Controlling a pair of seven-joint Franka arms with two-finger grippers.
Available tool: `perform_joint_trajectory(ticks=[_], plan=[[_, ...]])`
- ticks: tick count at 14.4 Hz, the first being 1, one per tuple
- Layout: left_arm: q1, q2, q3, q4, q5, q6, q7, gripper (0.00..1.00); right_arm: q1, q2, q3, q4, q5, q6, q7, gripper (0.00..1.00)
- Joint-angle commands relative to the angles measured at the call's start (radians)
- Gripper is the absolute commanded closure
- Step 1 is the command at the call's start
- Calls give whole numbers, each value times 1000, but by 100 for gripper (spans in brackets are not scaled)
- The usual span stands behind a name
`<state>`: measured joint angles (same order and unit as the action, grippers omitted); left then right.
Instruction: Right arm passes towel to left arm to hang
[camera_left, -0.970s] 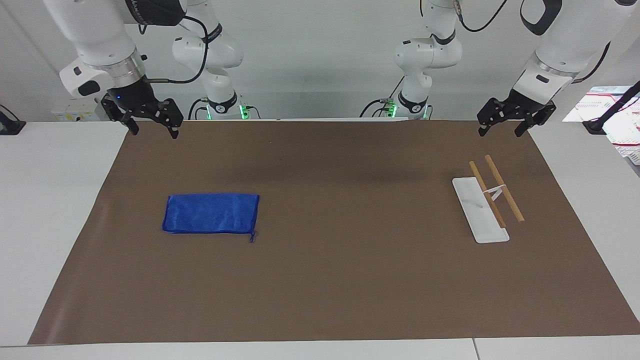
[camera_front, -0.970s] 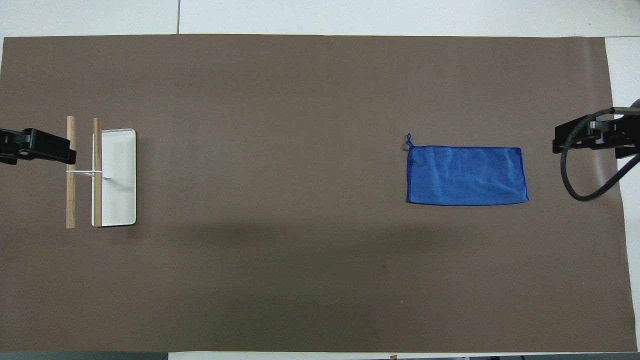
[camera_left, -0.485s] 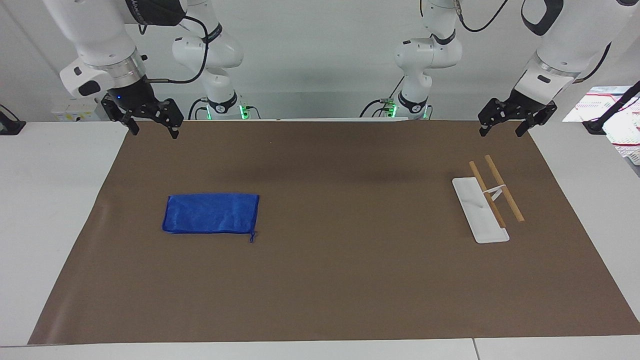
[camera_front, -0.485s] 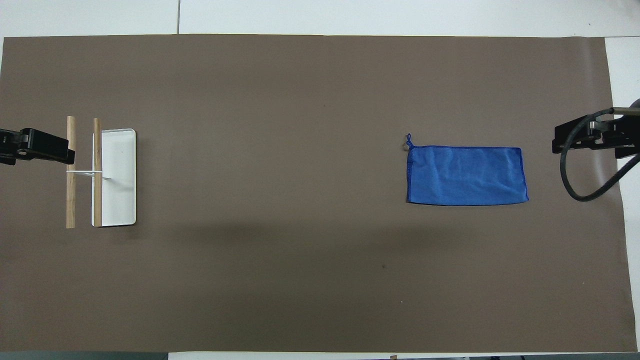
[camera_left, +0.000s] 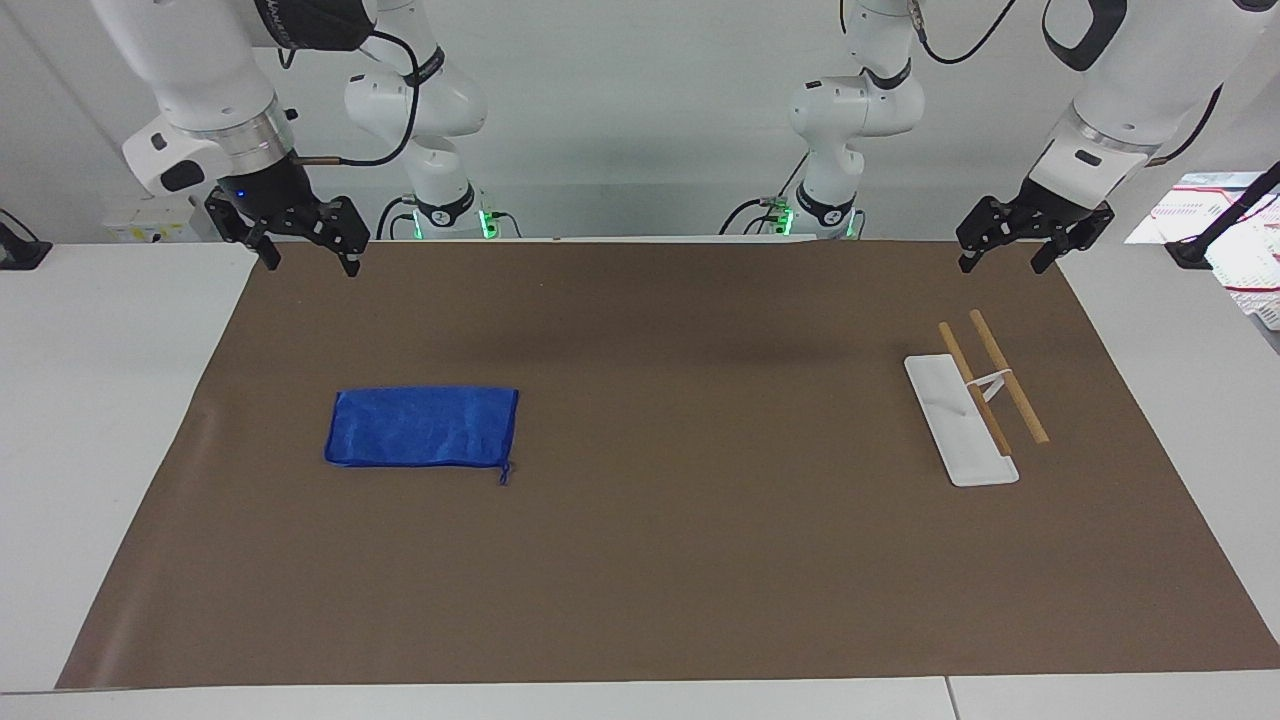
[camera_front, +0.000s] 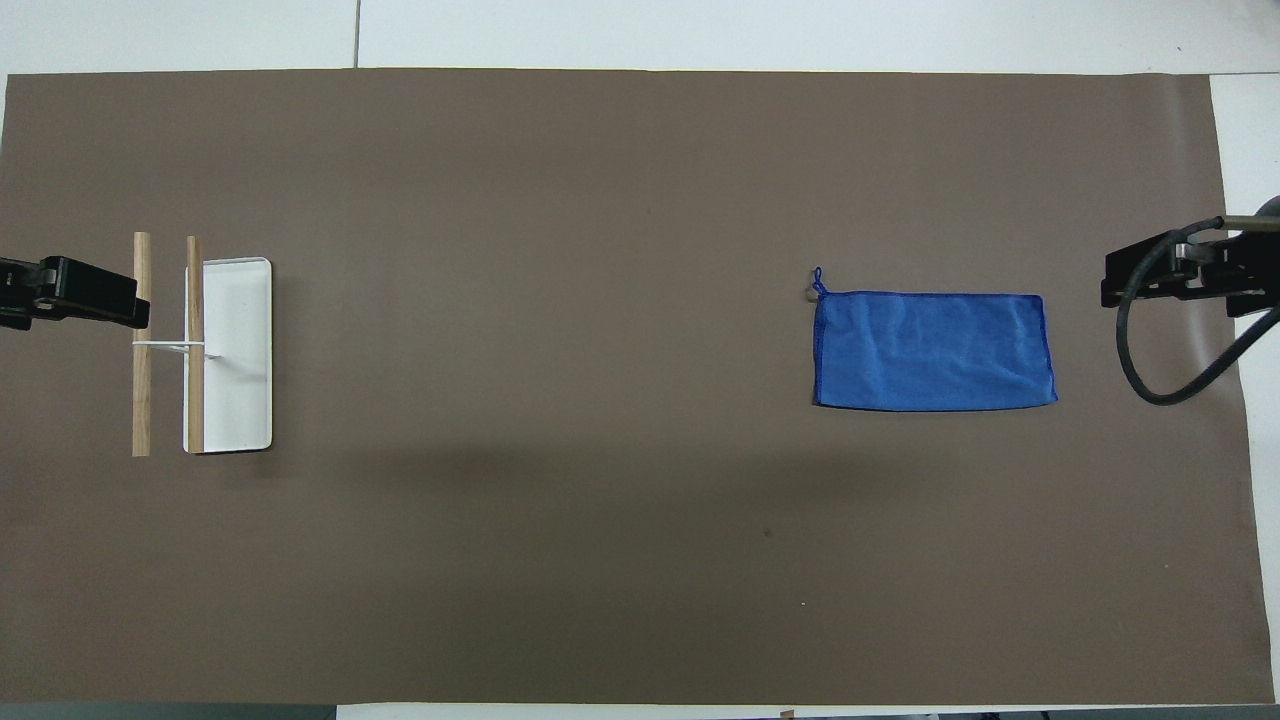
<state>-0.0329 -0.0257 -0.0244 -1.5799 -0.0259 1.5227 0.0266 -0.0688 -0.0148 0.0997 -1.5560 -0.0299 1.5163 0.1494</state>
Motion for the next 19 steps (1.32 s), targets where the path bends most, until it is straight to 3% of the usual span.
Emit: perform_joint_trajectory(ticks=[1, 10, 16, 19], plan=[[4, -19, -2, -23, 11, 10, -13, 0, -3, -16, 5, -39, 5, 48, -11, 0], [4, -19, -2, -23, 11, 10, -13, 0, -29, -36, 3, -82, 19, 62, -14, 0], [4, -19, -2, -23, 11, 10, -11, 0, -40, -53, 3, -177, 57, 241, -37, 0], [4, -19, -2, -23, 11, 10, -13, 0, -40, -4, 2, -263, 61, 397, -137, 0]])
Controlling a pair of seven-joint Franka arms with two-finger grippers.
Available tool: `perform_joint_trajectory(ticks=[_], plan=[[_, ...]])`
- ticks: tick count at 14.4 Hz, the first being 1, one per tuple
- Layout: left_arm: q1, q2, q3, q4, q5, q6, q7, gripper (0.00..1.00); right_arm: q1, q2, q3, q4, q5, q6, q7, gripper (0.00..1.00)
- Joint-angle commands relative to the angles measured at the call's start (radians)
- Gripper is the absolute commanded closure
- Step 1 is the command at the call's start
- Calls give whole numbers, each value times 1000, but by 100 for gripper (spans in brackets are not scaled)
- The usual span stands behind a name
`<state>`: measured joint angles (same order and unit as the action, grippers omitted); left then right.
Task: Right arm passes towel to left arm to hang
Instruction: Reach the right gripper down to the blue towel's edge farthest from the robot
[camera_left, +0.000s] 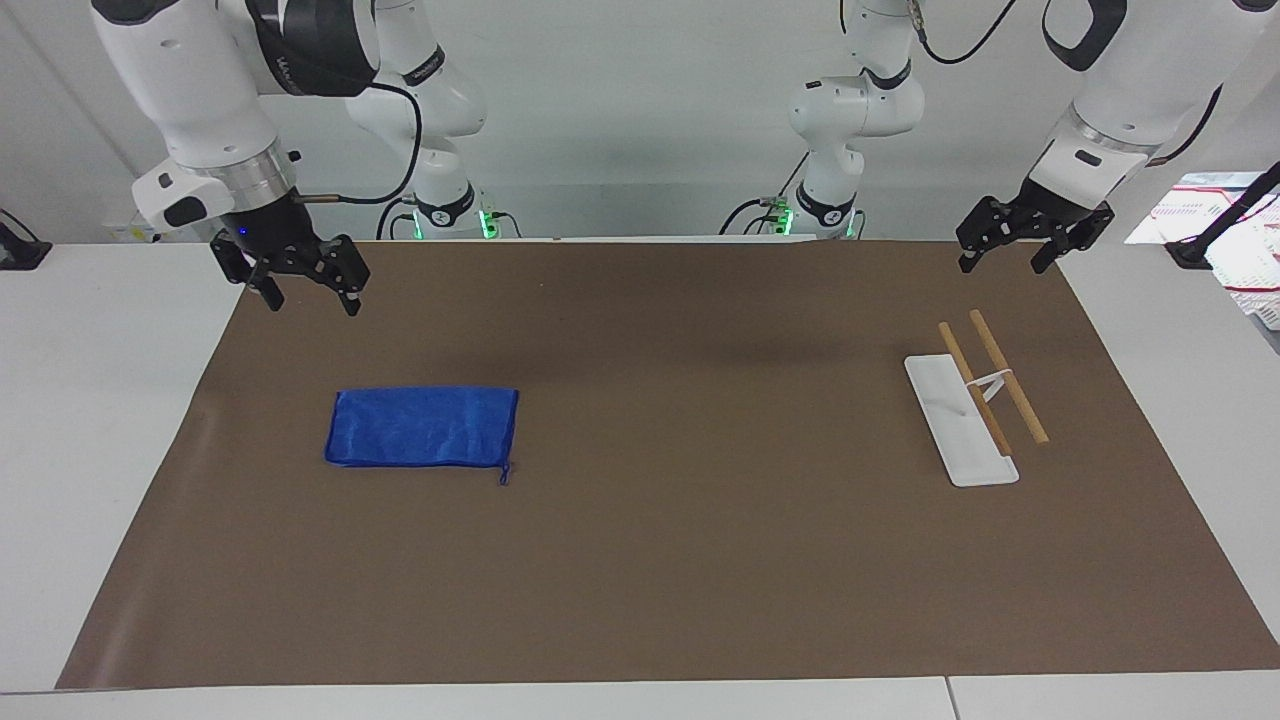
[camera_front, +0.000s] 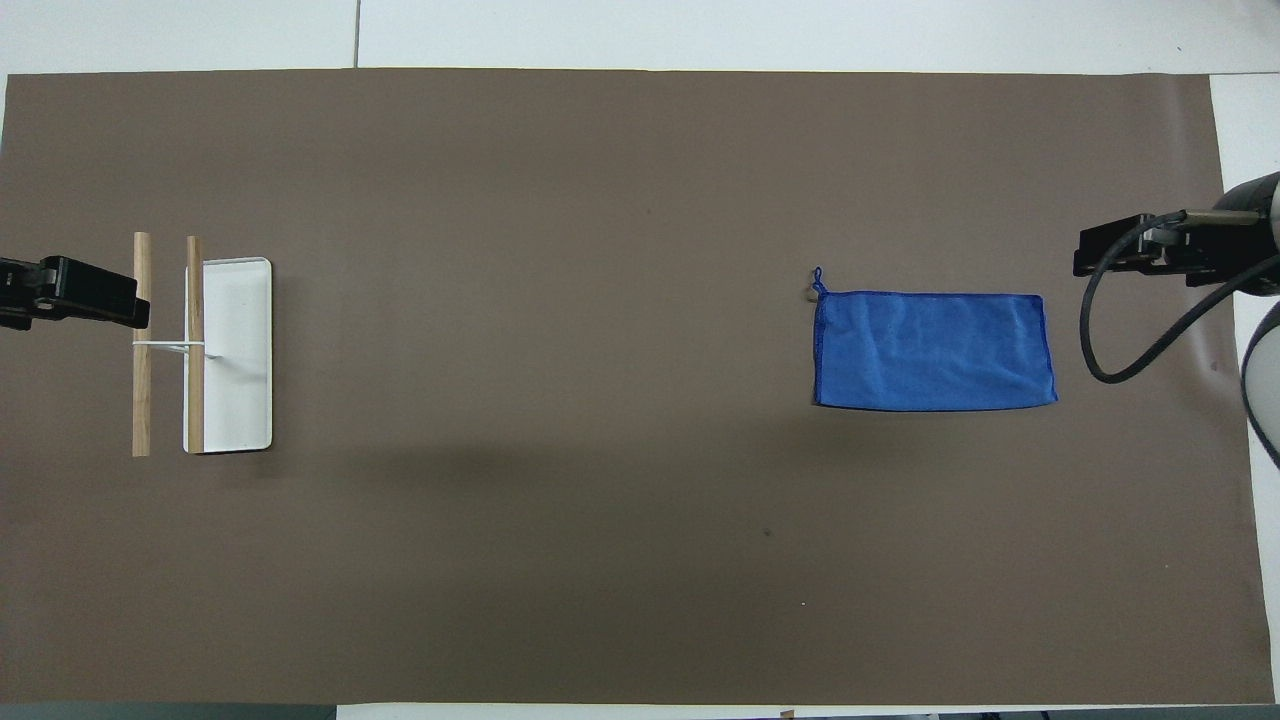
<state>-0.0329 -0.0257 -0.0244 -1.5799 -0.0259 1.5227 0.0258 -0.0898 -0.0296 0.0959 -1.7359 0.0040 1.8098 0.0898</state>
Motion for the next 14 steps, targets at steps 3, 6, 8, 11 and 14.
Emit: perform_joint_trajectory(ticks=[3, 6, 8, 11, 14], plan=[[4, -19, -2, -23, 11, 10, -12, 0, -18, 69, 5, -116, 27, 219, -81, 0], [4, -20, -2, -23, 11, 10, -10, 0, -16, 106, 5, -140, 27, 302, -78, 0], [4, -19, -2, -23, 11, 10, -12, 0, -11, 111, 5, -174, 28, 348, -74, 0], [4, -19, -2, -23, 11, 10, -12, 0, -11, 109, 5, -247, 28, 419, -73, 0], [4, -19, -2, -23, 11, 10, -12, 0, -13, 108, 5, -313, 28, 454, -71, 0]])
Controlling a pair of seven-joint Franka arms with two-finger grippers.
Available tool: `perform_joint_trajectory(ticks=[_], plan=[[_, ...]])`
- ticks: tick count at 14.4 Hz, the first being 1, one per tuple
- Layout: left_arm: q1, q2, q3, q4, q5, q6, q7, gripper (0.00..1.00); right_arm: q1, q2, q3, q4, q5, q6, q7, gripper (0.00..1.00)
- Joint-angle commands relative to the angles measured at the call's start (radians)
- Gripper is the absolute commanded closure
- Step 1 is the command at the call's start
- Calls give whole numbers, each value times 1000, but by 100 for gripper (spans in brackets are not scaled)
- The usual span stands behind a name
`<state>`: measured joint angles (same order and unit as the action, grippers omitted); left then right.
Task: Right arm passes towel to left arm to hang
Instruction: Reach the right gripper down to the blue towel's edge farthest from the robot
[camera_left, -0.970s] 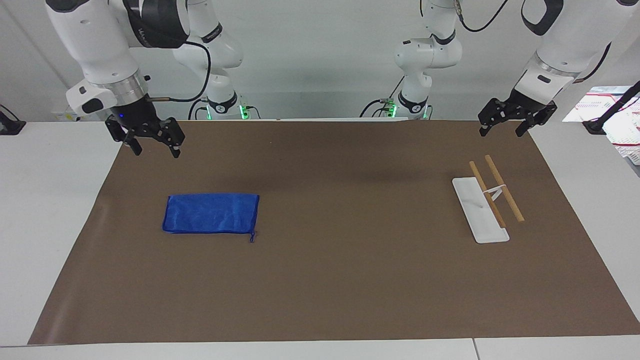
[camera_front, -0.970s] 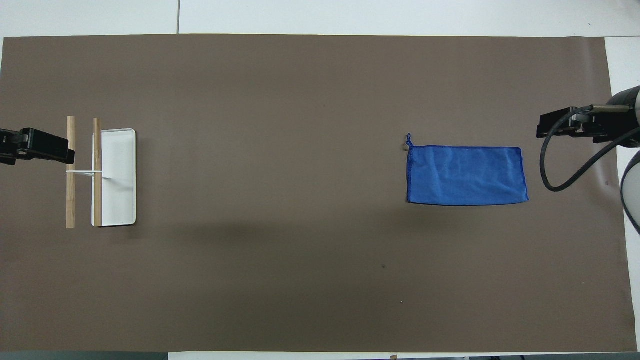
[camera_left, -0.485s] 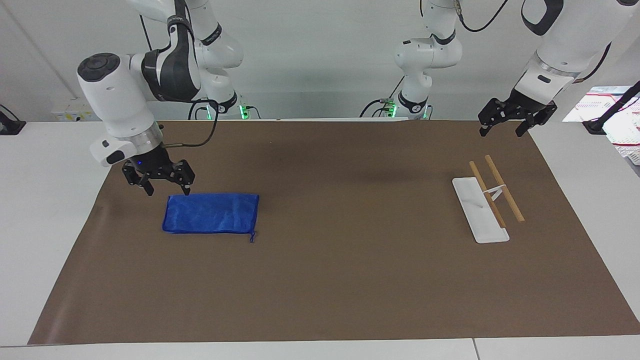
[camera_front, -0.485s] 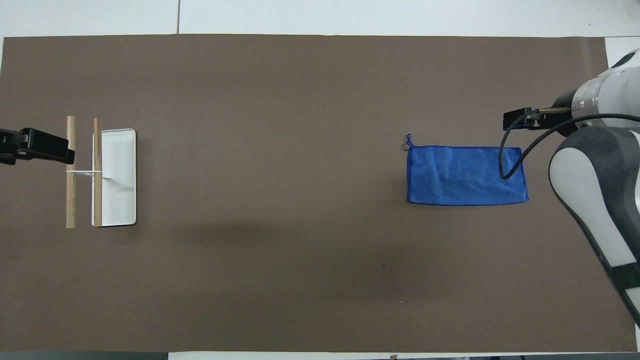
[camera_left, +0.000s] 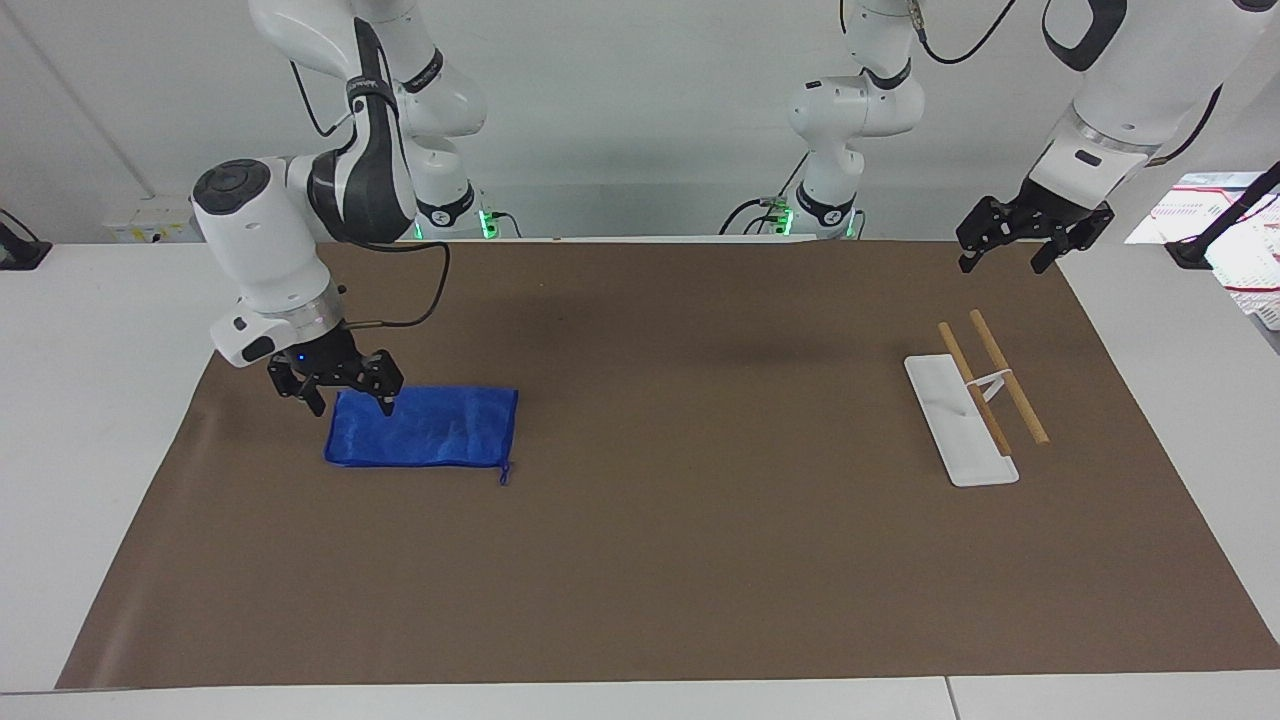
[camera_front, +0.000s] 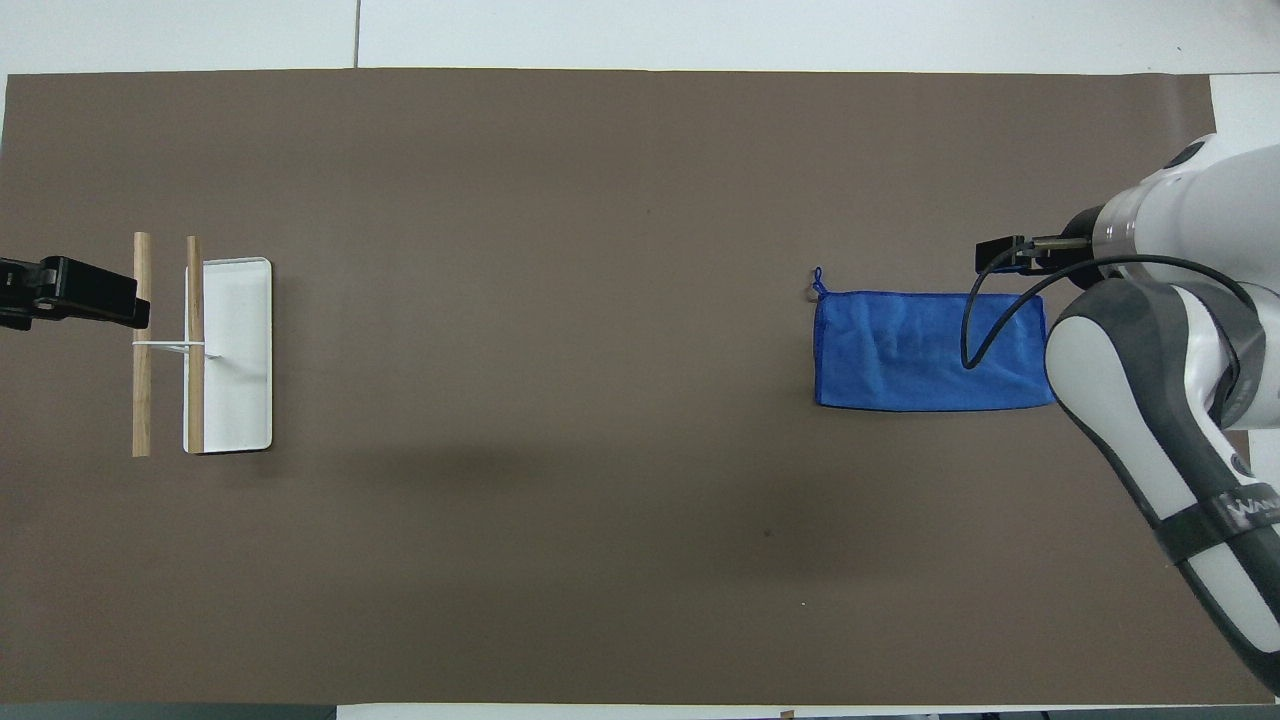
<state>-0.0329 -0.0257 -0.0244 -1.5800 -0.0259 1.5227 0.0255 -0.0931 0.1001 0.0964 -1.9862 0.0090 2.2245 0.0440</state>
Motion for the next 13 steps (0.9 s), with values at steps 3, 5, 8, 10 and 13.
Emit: perform_joint_trajectory(ticks=[3, 5, 8, 10, 13], plan=[[4, -20, -2, -23, 11, 10, -12, 0, -14, -22, 5, -144, 25, 157, -27, 0], [4, -19, -2, -23, 11, 10, -10, 0, -13, -20, 6, -189, 25, 230, -29, 0], [4, -20, -2, -23, 11, 10, -12, 0, -1, -22, 6, -238, 25, 238, -33, 0], [4, -19, -2, -23, 11, 10, -12, 0, 1, -17, 6, -272, 25, 300, -39, 0], [4, -20, -2, -23, 11, 10, -12, 0, -1, 26, 6, -278, 25, 368, -62, 0]])
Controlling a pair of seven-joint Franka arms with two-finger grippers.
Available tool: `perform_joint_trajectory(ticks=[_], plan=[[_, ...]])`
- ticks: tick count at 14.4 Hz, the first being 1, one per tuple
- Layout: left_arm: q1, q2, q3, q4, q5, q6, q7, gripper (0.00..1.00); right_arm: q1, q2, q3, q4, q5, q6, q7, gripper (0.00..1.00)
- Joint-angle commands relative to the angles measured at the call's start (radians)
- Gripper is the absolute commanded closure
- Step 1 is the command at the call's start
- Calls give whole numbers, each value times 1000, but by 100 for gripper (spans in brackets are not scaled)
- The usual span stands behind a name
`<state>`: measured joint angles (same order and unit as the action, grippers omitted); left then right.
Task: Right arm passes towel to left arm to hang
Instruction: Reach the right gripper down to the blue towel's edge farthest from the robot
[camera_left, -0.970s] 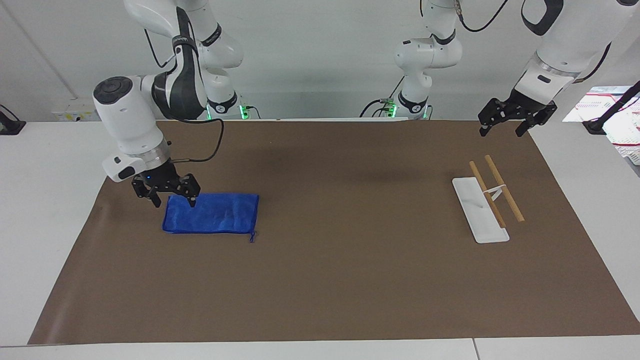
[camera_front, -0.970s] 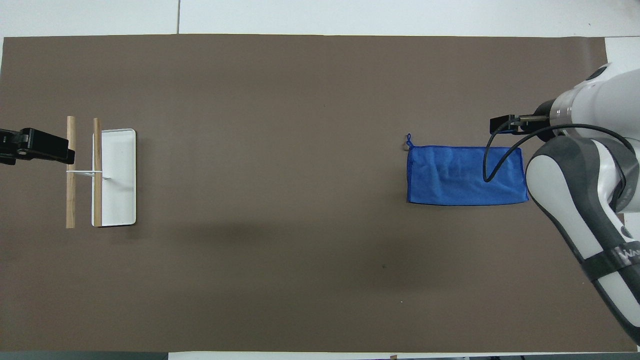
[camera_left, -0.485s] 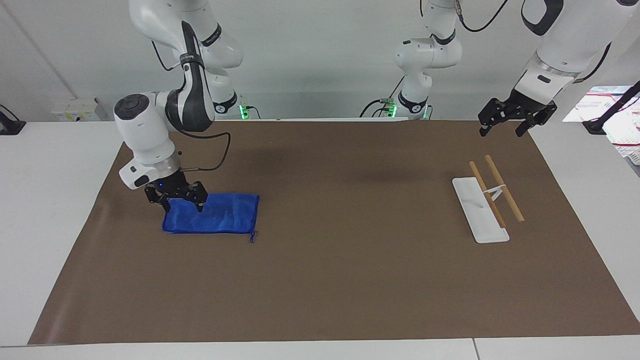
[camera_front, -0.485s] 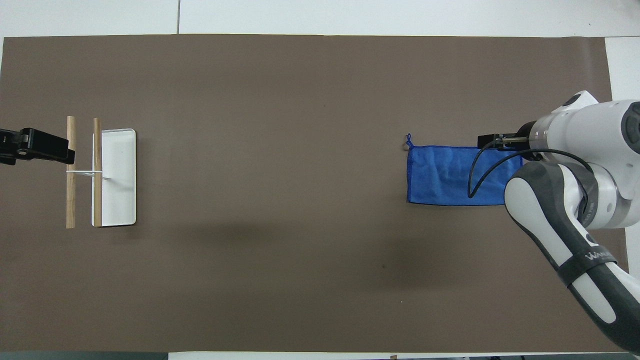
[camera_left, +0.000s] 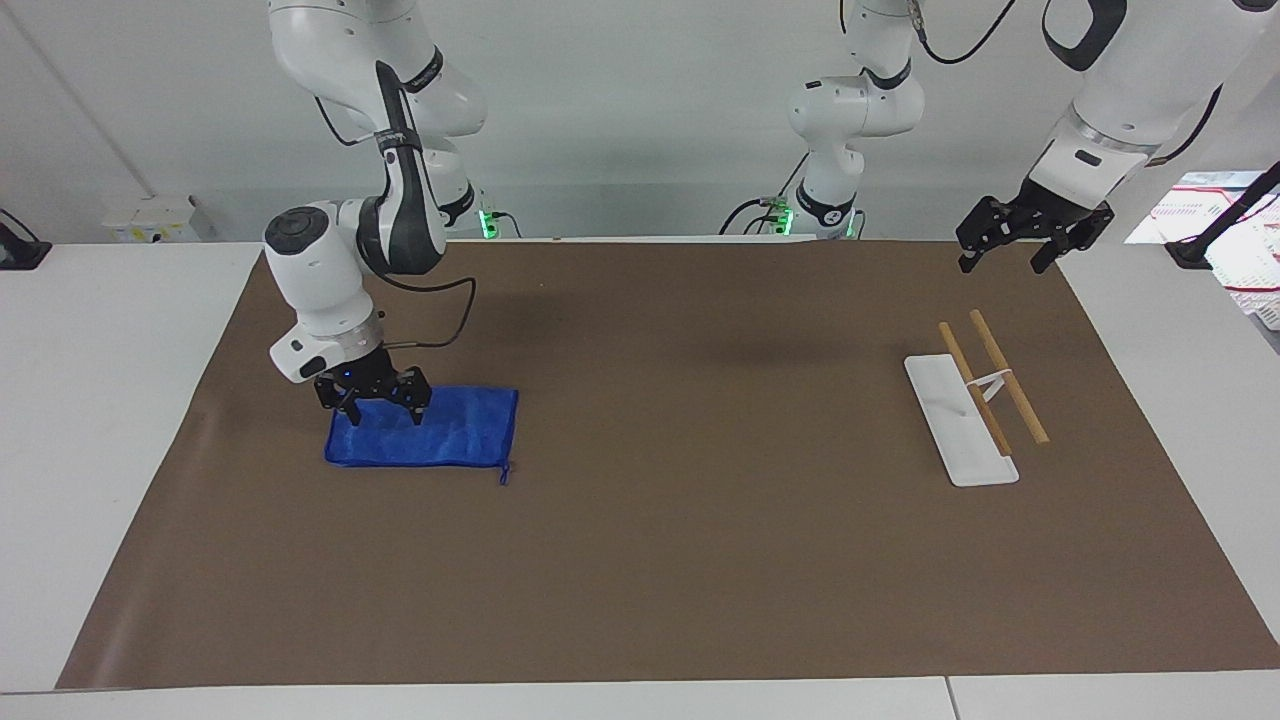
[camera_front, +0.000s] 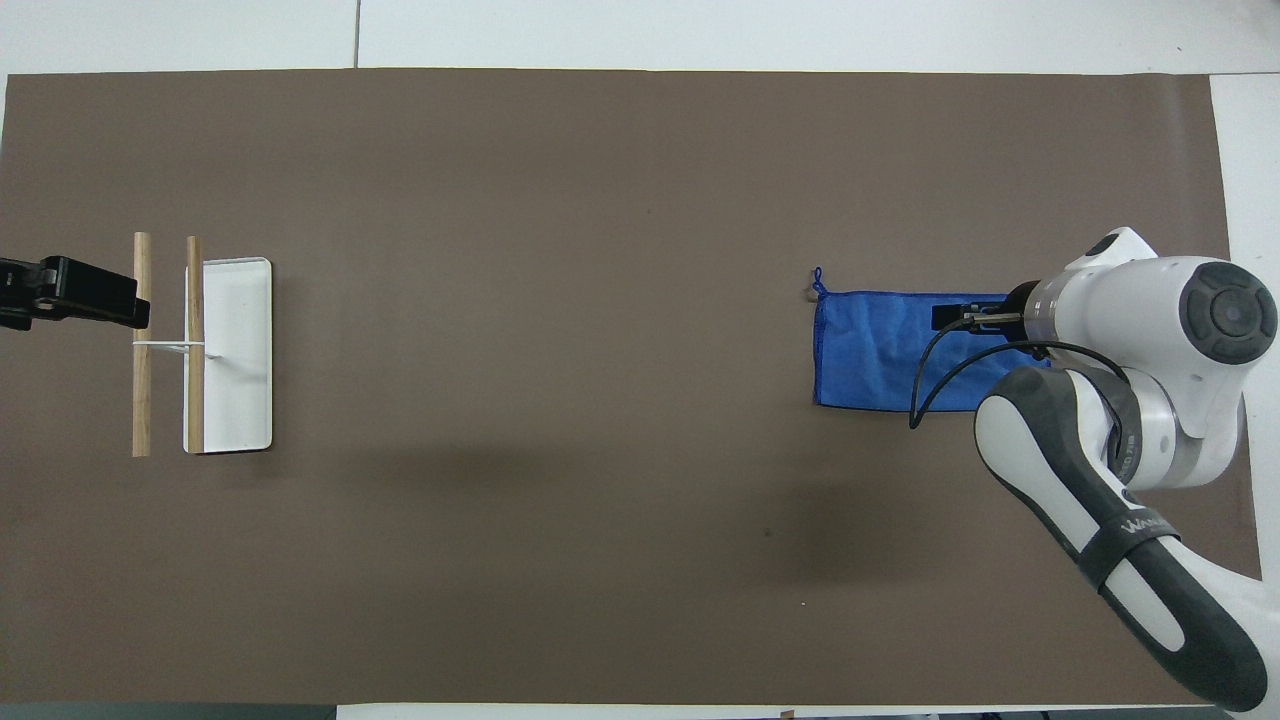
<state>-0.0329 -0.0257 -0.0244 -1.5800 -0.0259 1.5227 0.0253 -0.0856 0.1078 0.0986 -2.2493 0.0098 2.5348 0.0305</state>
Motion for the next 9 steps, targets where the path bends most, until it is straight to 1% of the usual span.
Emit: perform_joint_trajectory(ticks=[1, 5, 9], plan=[[4, -19, -2, -23, 11, 10, -12, 0, -8, 30, 4, -15, 24, 74, -49, 0], [4, -19, -2, -23, 11, 10, -12, 0, -13, 92, 4, -15, 24, 104, -93, 0], [4, -20, -2, -23, 11, 10, -12, 0, -14, 92, 3, -18, 24, 102, -116, 0]])
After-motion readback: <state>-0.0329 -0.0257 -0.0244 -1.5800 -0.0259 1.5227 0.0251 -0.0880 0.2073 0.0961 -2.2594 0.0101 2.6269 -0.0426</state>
